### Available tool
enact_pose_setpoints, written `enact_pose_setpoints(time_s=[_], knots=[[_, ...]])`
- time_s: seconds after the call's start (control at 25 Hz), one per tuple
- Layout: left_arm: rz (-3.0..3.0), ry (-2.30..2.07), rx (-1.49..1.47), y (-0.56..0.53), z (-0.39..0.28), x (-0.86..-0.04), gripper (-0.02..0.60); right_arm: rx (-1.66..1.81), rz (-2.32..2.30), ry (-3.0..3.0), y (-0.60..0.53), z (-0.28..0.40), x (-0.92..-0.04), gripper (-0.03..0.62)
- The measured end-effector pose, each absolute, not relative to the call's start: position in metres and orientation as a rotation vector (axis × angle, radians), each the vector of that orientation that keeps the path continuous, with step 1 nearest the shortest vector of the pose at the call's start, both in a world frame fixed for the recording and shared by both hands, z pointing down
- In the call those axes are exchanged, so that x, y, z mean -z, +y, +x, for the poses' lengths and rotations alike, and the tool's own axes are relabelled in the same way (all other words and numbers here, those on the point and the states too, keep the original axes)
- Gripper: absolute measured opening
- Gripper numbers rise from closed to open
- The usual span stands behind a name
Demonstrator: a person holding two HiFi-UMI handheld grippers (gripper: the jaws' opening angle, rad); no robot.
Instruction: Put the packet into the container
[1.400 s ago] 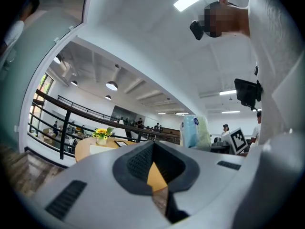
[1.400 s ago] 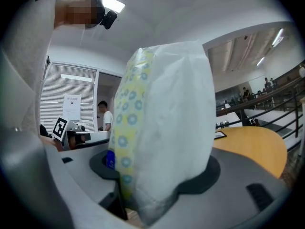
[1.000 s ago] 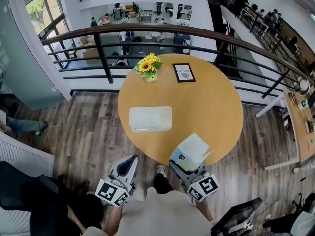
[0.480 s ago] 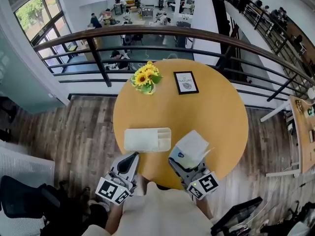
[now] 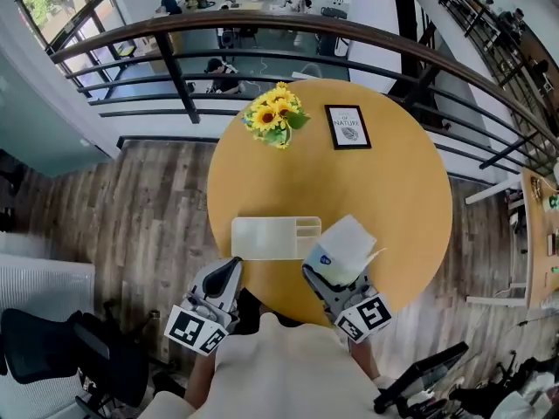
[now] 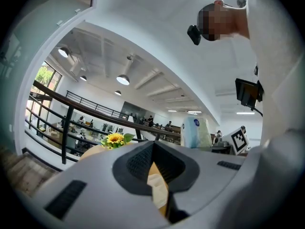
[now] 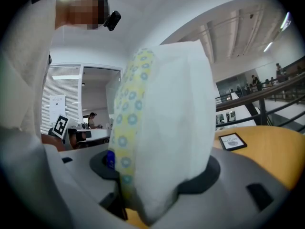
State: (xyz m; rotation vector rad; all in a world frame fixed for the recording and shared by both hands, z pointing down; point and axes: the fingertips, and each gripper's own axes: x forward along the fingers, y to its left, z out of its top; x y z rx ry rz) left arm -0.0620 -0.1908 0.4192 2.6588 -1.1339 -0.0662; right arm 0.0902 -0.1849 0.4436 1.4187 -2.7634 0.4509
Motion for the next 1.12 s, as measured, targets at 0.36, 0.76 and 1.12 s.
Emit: enact_pose_setpoints(time_s=[0.36, 0.76, 1.12], knots=[[2.665, -0.992, 0.059, -0.228, -0.097, -0.424, 0.005, -0.451, 1.534, -2.631, -0.204, 0.063, -0.442, 0.318], [2.611, -0.987, 0.037, -0.24, -0.104, -0.436, 0.005, -0.472, 1.474, -2.572, -0.214, 0.057, -0.459, 0.318], [2.523, -1.094, 0.05, -0.237, -0.101, -0.445, 0.005, -0.357, 1.212, -2.559, -0.231, 0.056, -0.475, 0.318]])
